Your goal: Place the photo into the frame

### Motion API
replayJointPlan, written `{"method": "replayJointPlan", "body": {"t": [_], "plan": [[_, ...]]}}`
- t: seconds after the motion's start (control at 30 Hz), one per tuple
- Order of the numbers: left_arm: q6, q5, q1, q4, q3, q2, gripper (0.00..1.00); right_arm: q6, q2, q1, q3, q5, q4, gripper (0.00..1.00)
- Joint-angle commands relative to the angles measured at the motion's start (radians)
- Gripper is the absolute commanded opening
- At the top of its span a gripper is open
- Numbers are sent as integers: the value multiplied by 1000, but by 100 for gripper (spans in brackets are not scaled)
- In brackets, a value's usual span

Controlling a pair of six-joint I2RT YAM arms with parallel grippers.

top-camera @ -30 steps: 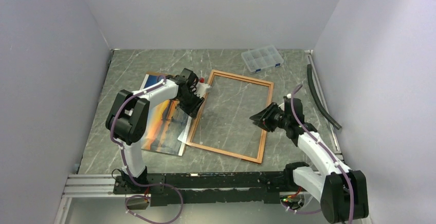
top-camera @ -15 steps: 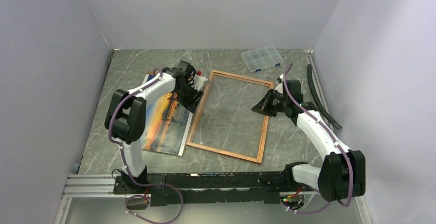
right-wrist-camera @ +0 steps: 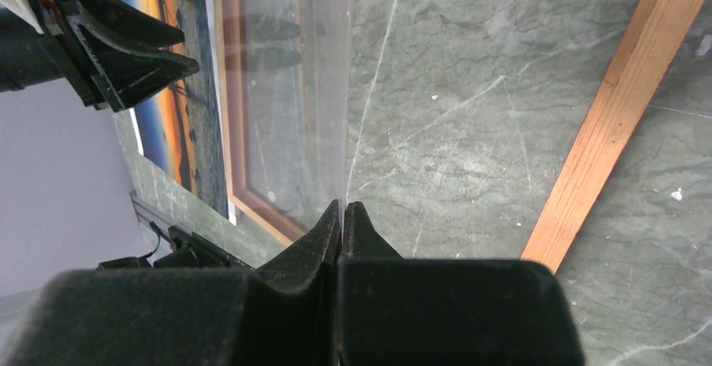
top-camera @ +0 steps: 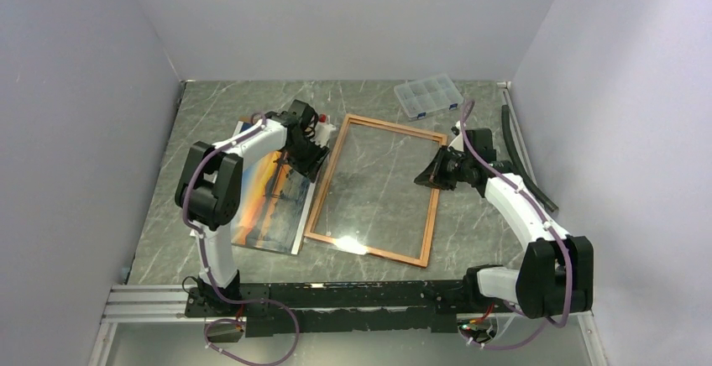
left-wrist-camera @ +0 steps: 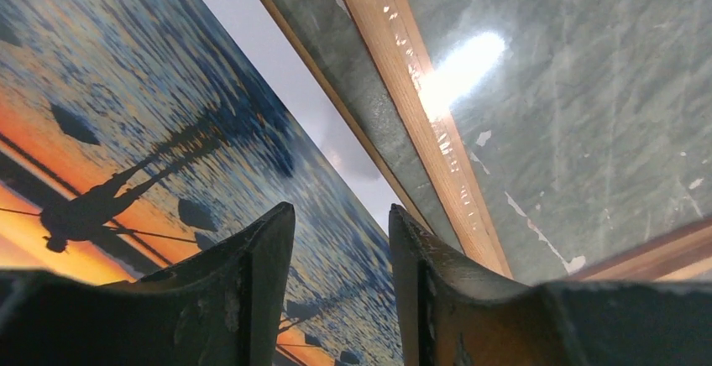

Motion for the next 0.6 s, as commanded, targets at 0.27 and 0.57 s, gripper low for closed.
{"method": "replayJointPlan", "body": {"t": [0.27,0.57], "plan": [[-6,-12,-13,57,-32,16,46,25,-23,-34,-41,29,115,0],[-4,-7,-16,65,-48,19,43,38,-3,-39,-45,45,159,0]]}}
